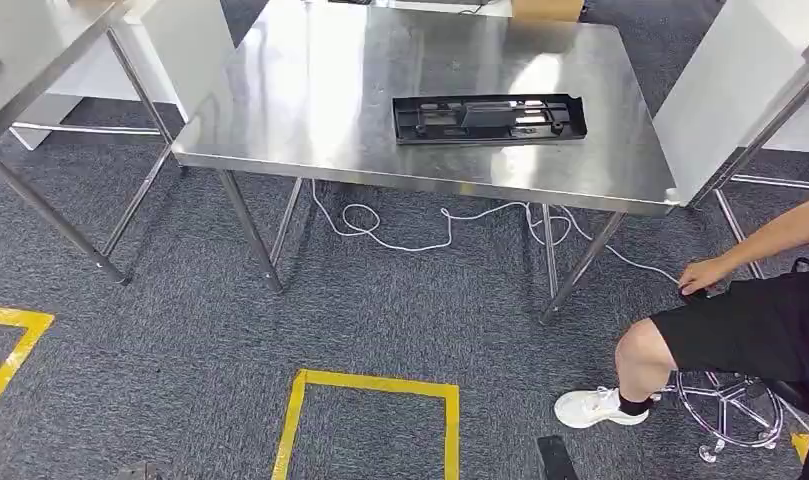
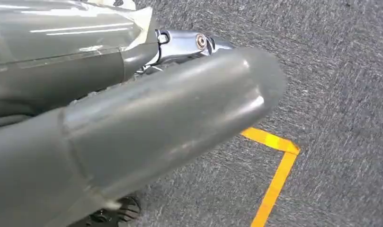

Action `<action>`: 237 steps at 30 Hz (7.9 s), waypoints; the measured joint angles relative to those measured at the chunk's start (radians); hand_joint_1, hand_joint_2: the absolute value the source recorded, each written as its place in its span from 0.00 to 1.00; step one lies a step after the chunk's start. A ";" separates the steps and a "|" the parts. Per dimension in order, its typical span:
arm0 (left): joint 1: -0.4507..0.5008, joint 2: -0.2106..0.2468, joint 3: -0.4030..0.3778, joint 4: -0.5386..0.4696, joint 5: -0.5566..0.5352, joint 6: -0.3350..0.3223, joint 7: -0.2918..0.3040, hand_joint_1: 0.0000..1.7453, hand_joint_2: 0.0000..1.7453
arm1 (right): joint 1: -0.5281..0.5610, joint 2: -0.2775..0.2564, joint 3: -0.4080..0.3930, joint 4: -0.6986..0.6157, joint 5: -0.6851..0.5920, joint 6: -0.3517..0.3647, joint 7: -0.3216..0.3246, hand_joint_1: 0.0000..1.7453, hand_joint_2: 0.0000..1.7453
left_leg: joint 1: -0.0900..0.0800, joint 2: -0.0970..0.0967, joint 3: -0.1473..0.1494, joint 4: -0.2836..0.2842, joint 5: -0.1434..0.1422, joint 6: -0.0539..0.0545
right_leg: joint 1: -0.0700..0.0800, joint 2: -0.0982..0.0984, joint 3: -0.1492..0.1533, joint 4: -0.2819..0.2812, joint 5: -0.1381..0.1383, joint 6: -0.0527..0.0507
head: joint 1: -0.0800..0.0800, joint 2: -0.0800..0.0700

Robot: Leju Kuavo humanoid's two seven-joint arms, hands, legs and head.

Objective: Take the parts from the cabinet and place them on the table.

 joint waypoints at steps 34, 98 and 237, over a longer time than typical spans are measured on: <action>-0.006 -0.004 -0.036 0.002 -0.024 0.005 0.016 0.00 0.00 | 0.070 -0.003 0.003 0.123 0.086 0.024 0.159 0.00 0.00 | -0.009 0.011 -0.014 -0.006 0.011 0.047 | 0.002 0.010 -0.026 0.038 -0.038 0.020 | 0.000 0.000; 0.034 -0.013 -0.106 0.004 -0.116 0.052 0.063 0.00 0.00 | 0.084 0.000 0.004 0.131 0.148 -0.005 0.203 0.00 0.00 | -0.009 0.023 -0.019 -0.024 0.028 0.050 | -0.002 0.042 -0.119 0.205 -0.108 -0.001 | 0.015 0.000; 0.030 0.002 -0.248 0.022 -0.275 0.051 0.116 0.00 0.00 | 0.063 -0.001 -0.057 0.134 0.194 0.029 0.226 0.00 0.00 | 0.002 0.025 -0.066 0.150 -0.114 -0.011 | -0.029 0.021 -0.025 0.036 -0.023 -0.009 | -0.006 0.000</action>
